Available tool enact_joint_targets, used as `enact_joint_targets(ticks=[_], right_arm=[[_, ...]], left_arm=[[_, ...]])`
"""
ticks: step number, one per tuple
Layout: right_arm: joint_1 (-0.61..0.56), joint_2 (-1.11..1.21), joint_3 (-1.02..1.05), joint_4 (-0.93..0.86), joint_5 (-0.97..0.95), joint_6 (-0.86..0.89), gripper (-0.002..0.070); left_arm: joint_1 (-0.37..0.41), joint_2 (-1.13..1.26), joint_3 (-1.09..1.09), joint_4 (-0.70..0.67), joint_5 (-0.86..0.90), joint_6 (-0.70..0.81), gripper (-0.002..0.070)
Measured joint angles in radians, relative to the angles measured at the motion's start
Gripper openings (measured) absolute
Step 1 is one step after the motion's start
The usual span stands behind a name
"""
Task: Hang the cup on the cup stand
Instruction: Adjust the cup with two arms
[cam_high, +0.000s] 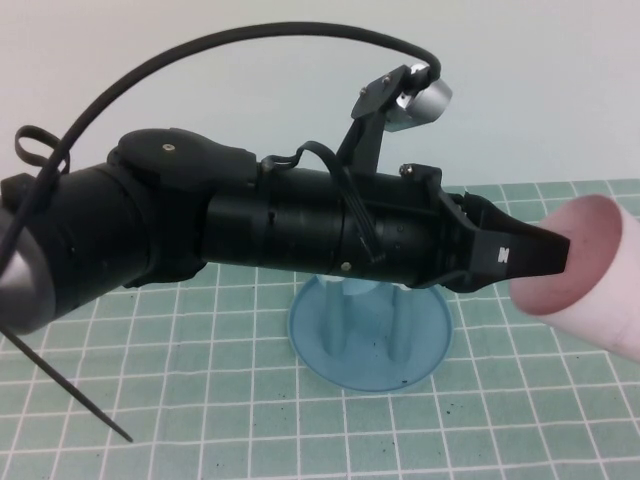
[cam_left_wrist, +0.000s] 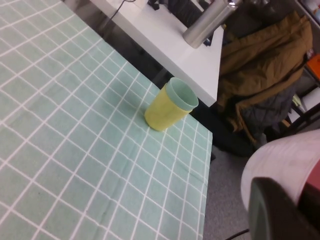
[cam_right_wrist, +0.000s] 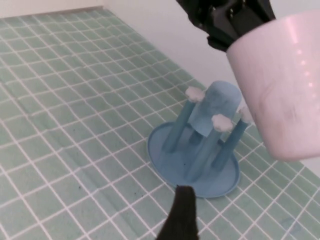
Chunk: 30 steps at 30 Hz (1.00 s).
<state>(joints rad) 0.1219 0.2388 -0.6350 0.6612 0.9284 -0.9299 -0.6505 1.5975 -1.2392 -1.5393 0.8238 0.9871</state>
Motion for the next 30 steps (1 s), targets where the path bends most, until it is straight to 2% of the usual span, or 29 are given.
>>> enact_joint_targets(ticks=[14,20,26,30], right_arm=[[0.0,0.292,-0.042,0.036,-0.044,-0.338,0.0621],[0.0,0.368,-0.126,0.038,-0.101,-0.367,0.0621],[0.001,0.446,-0.182,0.05,-0.075,-0.369,0.0622],[0.005,0.484,-0.19,0.052,-0.063,-0.406,0.0653]], left_arm=[[0.0,0.0,0.0,-0.005,0.008,0.006,0.0016],[0.0,0.0,0.0,-0.005,-0.03,-0.005,0.0016],[0.0,0.0,0.0,-0.005,-0.03,-0.005,0.0016],[0.0,0.0,0.0,-0.005,-0.03,-0.005,0.0016]])
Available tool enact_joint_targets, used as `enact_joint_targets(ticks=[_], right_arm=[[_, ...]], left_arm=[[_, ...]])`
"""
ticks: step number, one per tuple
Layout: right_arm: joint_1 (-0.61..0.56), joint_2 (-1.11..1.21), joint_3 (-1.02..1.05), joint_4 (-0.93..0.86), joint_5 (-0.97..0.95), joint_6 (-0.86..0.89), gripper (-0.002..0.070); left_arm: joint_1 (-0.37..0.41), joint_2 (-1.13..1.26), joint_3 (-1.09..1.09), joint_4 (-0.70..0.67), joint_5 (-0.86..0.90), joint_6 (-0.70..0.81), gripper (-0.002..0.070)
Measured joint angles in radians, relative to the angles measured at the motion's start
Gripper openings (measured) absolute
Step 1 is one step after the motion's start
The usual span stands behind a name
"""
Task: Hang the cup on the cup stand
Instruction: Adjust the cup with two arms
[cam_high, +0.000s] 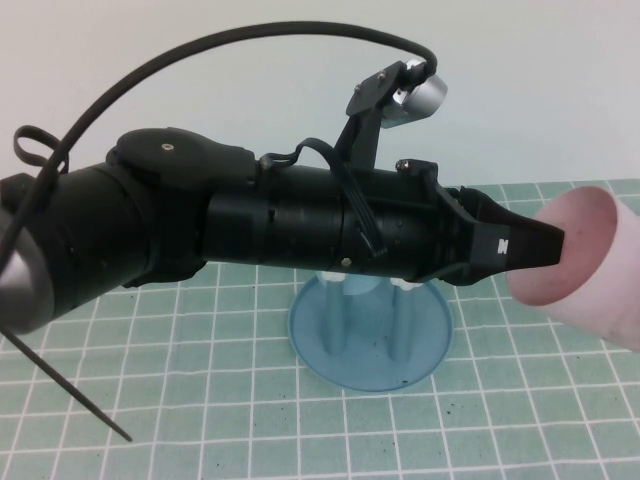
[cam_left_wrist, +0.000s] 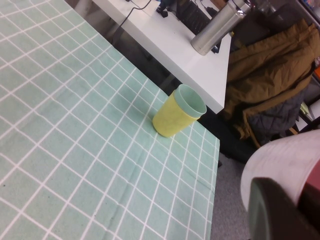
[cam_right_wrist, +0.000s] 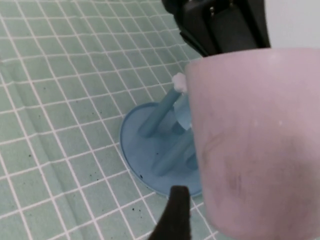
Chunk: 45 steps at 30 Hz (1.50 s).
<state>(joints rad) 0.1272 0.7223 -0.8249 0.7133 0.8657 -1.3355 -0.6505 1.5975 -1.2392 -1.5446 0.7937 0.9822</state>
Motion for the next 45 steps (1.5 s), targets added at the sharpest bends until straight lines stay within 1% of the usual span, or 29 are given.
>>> enact_joint_targets(ticks=[3,5,14,20,22,26,28,38,45], right_arm=[[0.007,0.023,-0.004,0.0,-0.006,-0.033,0.068],[0.007,0.045,-0.011,0.001,-0.008,-0.041,0.0686],[0.007,0.172,-0.027,0.015,-0.012,-0.067,0.0692],[0.007,0.218,-0.029,0.038,-0.009,-0.102,0.0692],[0.007,0.222,-0.036,0.04,-0.008,-0.117,0.0693],[0.007,0.234,-0.04,0.057,-0.001,-0.136,0.0693],[0.007,0.251,-0.04,0.057,0.013,-0.136,0.0693],[0.007,0.279,-0.049,0.057,0.022,-0.117,0.0693],[0.009,0.285,-0.049,-0.006,0.032,-0.052,0.0693]], left_arm=[[0.0,0.0,0.0,0.0,0.0,-0.002,0.0016],[0.0,0.0,0.0,0.0,0.0,-0.002,0.0016],[0.0,0.005,0.0,-0.002,0.004,-0.002,0.0016],[0.0,0.052,0.0,-0.017,0.018,-0.003,0.0016],[0.0,0.077,0.0,-0.033,0.031,-0.003,0.0016],[0.0,0.135,0.0,-0.119,0.092,0.002,0.0016],[0.0,0.15,0.0,-0.144,0.119,0.033,0.0016],[0.0,0.158,0.0,-0.173,0.138,0.076,0.0016],[0.0,0.154,0.0,-0.183,0.153,0.08,0.0016]])
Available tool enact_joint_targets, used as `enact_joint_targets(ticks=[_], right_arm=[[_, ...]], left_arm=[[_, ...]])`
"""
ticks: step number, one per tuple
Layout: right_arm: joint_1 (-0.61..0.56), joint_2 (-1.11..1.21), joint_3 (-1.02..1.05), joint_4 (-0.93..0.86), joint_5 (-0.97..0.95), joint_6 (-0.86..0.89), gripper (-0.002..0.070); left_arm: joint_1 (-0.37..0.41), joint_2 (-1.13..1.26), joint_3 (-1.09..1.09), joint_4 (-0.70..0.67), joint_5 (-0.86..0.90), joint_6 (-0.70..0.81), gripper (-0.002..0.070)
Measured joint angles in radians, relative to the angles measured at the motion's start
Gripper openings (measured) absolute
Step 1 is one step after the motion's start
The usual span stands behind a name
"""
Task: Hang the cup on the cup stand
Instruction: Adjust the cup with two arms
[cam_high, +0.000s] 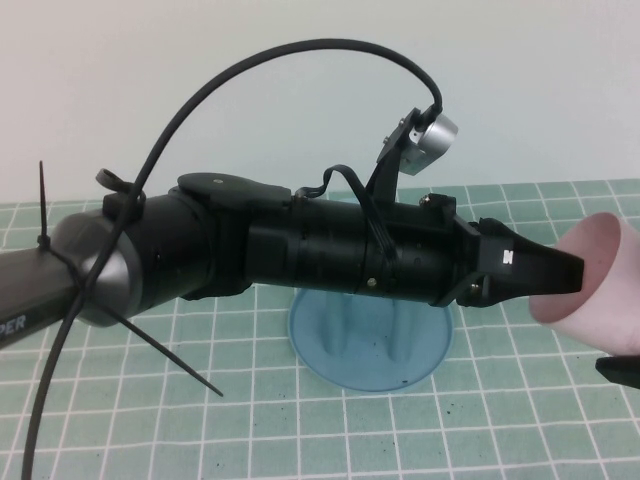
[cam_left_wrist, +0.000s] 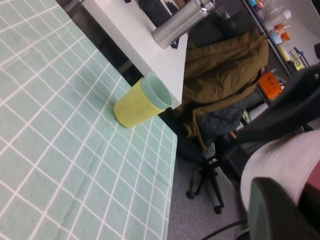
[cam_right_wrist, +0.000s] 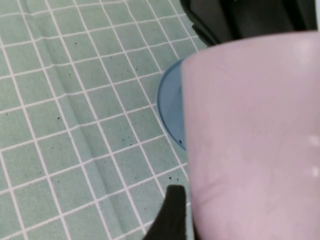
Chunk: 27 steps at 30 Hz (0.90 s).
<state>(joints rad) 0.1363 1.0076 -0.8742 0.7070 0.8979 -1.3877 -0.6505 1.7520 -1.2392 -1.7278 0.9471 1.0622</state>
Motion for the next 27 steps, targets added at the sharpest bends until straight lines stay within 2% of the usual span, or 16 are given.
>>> enact_joint_targets(ticks=[27], right_arm=[[0.0,0.007,0.0,-0.002,0.015,0.028,0.0671]], left_arm=[[0.0,0.0,-0.06,0.05,-0.002,0.072,0.0015]])
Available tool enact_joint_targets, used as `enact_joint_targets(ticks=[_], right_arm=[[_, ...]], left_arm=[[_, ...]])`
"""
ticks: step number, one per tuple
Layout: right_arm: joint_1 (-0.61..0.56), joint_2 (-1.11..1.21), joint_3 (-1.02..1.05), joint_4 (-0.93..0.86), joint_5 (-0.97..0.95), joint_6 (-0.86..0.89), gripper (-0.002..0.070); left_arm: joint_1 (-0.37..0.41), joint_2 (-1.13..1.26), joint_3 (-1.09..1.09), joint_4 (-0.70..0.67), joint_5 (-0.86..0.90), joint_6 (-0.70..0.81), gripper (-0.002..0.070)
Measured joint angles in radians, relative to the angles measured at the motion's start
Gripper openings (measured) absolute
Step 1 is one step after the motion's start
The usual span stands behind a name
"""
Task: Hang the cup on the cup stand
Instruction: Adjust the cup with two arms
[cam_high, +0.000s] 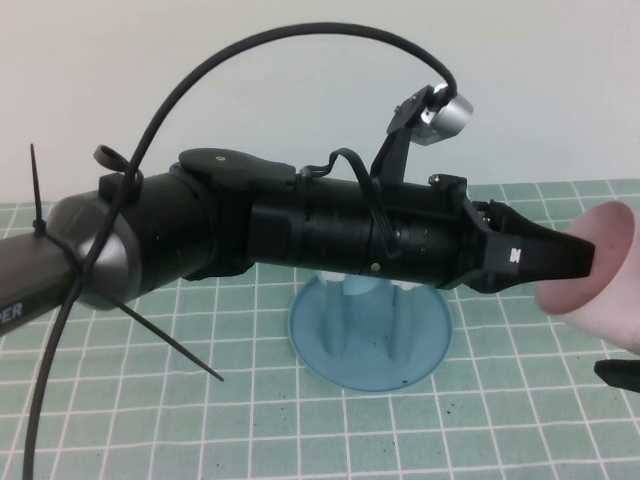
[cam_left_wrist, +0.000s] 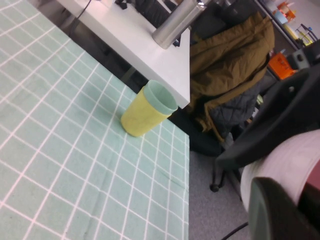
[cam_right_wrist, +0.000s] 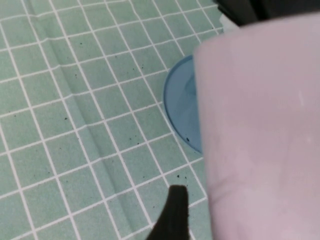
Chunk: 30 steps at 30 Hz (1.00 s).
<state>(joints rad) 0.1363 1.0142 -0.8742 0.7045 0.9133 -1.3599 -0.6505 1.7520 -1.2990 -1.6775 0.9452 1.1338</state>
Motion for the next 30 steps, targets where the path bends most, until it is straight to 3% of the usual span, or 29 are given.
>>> enact_joint_targets(ticks=[8,14,30], right_arm=[[0.002,0.002,0.0,0.0,0.0,0.002,0.0667],[0.004,0.002,0.0,0.0,0.0,0.004,0.0609],[0.004,0.004,0.0,0.021,0.001,0.0,0.0543]], left_arm=[[0.0,0.0,0.0,0.027,0.014,-0.023,0.0015],[0.0,0.0,-0.01,0.031,0.008,-0.023,0.0015],[0.0,0.0,-0.01,0.037,0.011,-0.016,0.0015]])
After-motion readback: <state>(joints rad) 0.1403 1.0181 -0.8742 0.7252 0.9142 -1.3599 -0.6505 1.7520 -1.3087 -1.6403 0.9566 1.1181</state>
